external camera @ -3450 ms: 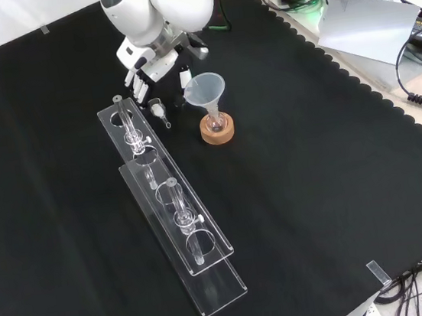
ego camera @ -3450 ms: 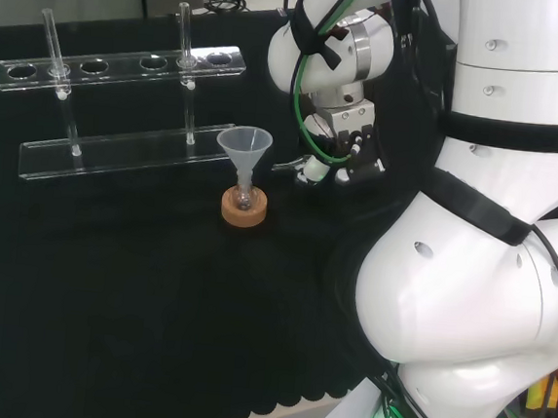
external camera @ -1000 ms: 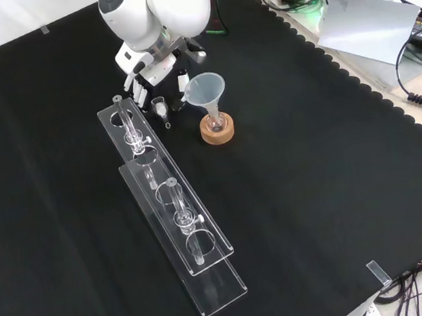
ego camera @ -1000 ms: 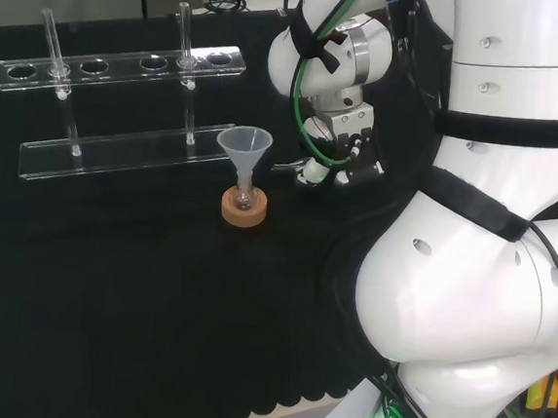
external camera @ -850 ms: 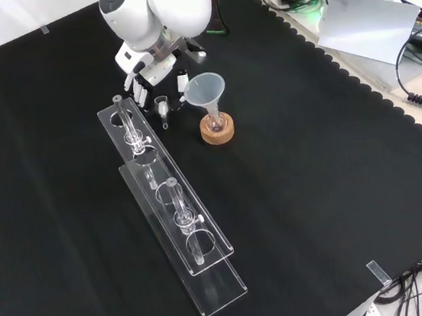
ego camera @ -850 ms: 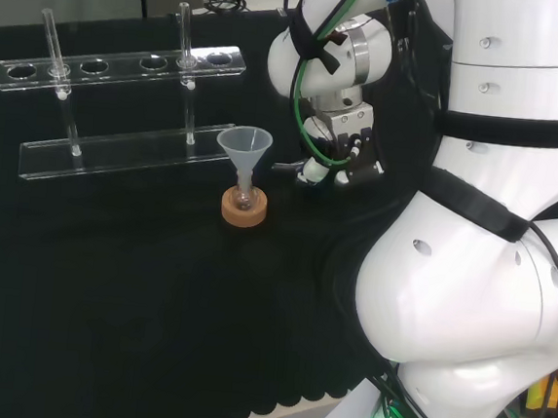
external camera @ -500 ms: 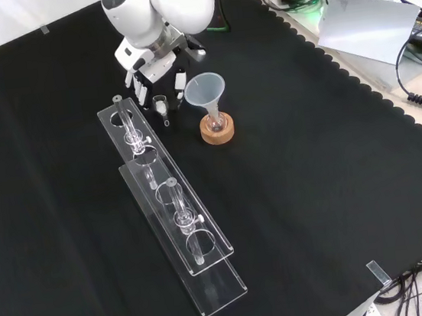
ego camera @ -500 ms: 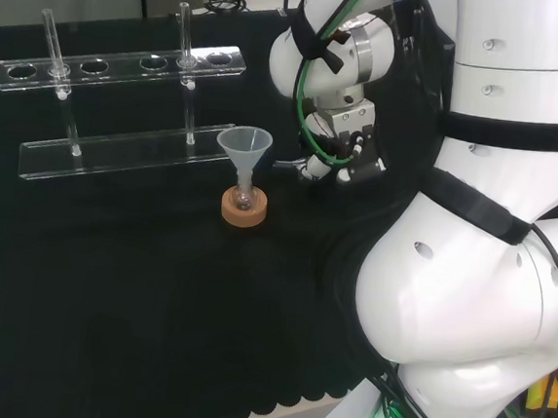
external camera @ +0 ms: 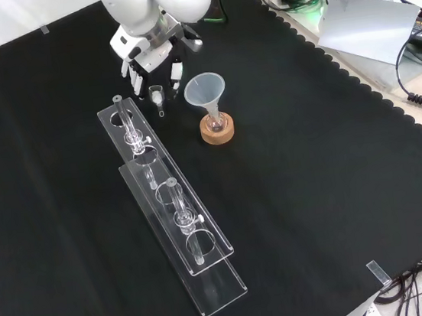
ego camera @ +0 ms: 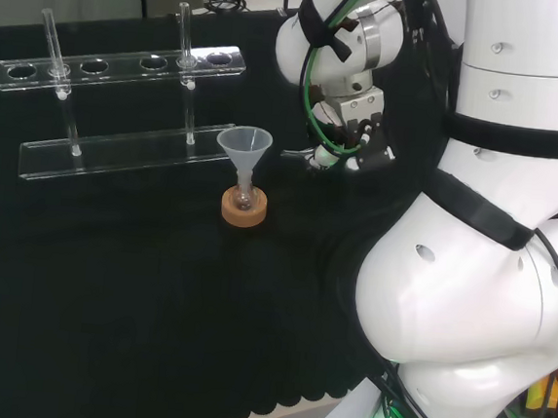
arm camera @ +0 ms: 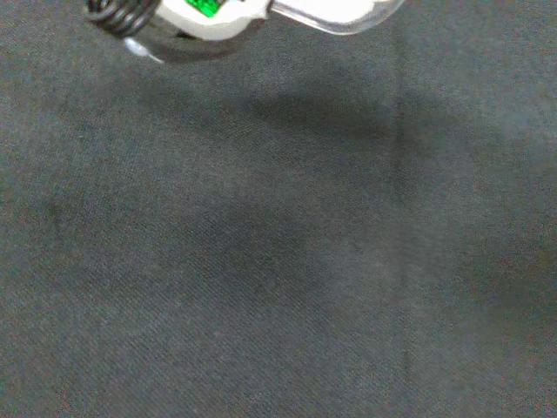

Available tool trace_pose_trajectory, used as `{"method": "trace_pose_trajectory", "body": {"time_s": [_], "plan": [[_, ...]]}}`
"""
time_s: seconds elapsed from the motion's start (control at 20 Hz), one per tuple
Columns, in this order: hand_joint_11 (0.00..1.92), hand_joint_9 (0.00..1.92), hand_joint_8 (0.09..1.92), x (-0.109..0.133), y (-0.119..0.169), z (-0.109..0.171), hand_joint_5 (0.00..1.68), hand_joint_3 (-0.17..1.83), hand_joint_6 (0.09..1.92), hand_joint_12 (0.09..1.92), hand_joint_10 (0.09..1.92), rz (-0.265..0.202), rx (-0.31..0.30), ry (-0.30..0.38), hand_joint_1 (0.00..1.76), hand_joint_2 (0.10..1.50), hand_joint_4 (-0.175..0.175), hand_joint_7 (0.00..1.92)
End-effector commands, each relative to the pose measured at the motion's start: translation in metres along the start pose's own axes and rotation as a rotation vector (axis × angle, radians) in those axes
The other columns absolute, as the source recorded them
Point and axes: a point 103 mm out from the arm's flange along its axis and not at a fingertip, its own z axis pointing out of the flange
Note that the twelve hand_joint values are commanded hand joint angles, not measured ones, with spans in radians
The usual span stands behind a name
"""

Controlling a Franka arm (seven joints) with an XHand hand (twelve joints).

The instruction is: Pick up the weighing funnel.

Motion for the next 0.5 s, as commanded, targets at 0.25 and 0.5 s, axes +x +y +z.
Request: {"method": "trace_pose_trajectory", "body": {"time_s": [0.25,0.5], "plan": [[0.8,1.14,0.66,-0.023,-0.021,-0.035,1.01,0.57,1.09,1.09,0.41,0.017,0.018,-0.029,1.07,0.84,0.064,1.02],[0.82,1.16,0.66,-0.033,-0.038,-0.057,1.01,0.59,1.09,1.07,0.4,0.034,0.019,-0.052,1.08,0.82,0.052,1.03]]}}
